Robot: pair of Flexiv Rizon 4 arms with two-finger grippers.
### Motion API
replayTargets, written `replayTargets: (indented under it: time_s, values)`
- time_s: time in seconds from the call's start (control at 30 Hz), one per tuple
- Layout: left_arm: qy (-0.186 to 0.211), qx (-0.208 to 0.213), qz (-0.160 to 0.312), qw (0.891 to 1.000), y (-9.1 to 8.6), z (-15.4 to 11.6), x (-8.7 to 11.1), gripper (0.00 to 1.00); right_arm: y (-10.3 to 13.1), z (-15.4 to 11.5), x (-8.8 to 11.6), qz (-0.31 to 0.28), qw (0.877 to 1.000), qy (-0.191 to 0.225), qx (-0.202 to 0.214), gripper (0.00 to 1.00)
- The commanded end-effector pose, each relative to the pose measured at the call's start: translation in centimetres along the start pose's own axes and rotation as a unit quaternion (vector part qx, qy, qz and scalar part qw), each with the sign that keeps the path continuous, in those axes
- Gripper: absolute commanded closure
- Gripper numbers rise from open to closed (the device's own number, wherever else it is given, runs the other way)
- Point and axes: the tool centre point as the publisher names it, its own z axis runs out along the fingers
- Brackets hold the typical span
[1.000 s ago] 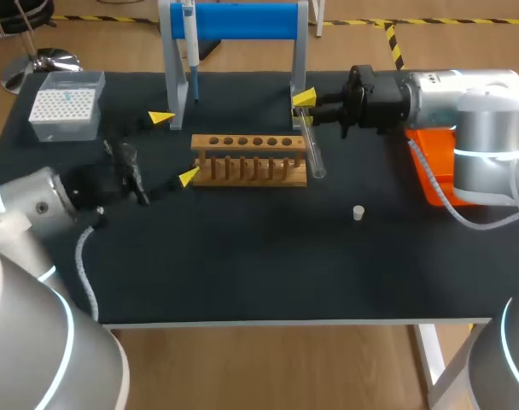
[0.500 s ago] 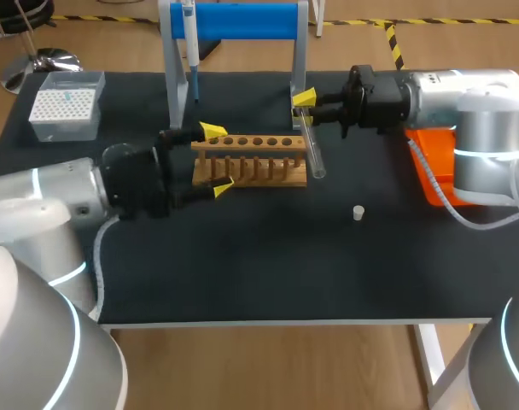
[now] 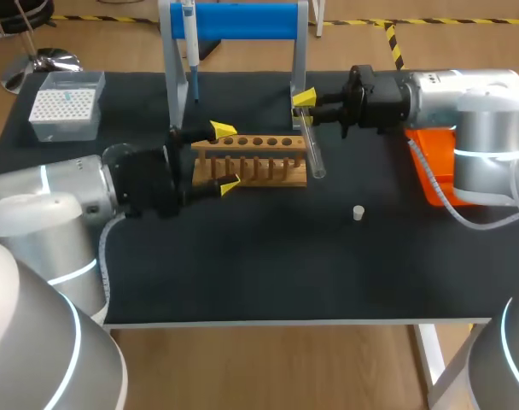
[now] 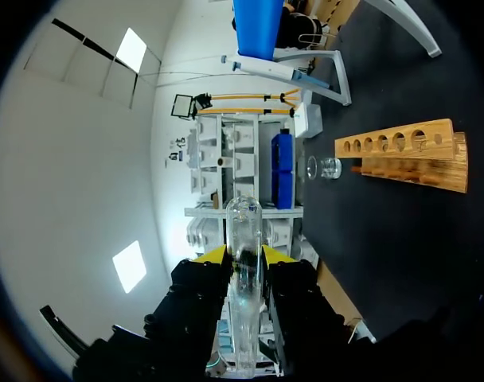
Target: Invert the test tube, pick up the pipette, mount the tip to pipette, aspirate from beaker and dispense into the tube, eject the tip, return the pipette, and cap with the stopper.
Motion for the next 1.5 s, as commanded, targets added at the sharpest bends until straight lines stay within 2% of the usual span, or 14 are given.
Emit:
replayTargets:
  time_s: [0.03, 0.2, 0.33, 0.5, 0.63, 0.7, 0.77, 1.03, 1.13, 1.27, 1.5]
  values:
    - [-0.004, 0.010, 0.050, 0.999, -0.6, 1.1, -0.4, 0.00, -0.1, 0.0, 0.1, 0.000, 1.000, -0.002, -0.001, 1.00]
    - [0.041, 0.022, 0.118, 0.992, -1.9, 3.3, -1.4, 0.00, -0.1, 0.0, 0.1, 0.000, 1.000, -0.002, -0.001, 1.00]
    - [0.042, 0.041, 0.154, 0.986, -3.3, 4.8, -2.0, 0.00, -0.1, 0.0, 0.1, 0.000, 1.000, -0.002, -0.001, 1.00]
    - [0.035, 0.067, 0.156, 0.985, -5.0, 6.8, -1.7, 0.00, -0.1, 0.0, 0.1, 0.000, 1.000, -0.002, -0.001, 1.00]
    - [0.030, 0.080, 0.135, 0.987, -6.1, 8.2, -1.2, 0.00, -0.1, 0.0, 0.1, 0.000, 1.000, -0.002, -0.001, 1.00]
    - [0.043, 0.078, 0.116, 0.989, -6.3, 8.8, -0.9, 0.00, -0.1, 0.0, 0.1, 0.000, 1.000, -0.002, -0.001, 1.00]
    - [0.035, 0.077, 0.115, 0.990, -6.6, 8.9, -0.8, 0.00, -0.1, 0.0, 0.1, 0.000, 1.000, -0.002, -0.001, 1.00]
    - [0.019, 0.071, 0.130, 0.989, -7.3, 10.2, -1.1, 0.00, -0.1, 0.0, 0.1, 0.000, 1.000, -0.002, -0.001, 1.00]
    - [0.039, 0.076, 0.136, 0.987, -7.7, 11.0, -0.9, 0.00, -0.1, 0.0, 0.1, 0.000, 1.000, -0.002, -0.001, 1.00]
    - [0.038, 0.079, 0.139, 0.986, -8.1, 11.5, -0.8, 0.00, -0.1, 0.0, 0.1, 0.000, 1.000, -0.002, -0.001, 1.00]
    - [0.029, 0.115, 0.152, 0.981, -8.5, 12.6, -0.9, 0.00, -0.1, 0.0, 0.1, 0.000, 1.000, -0.002, -0.001, 1.00]
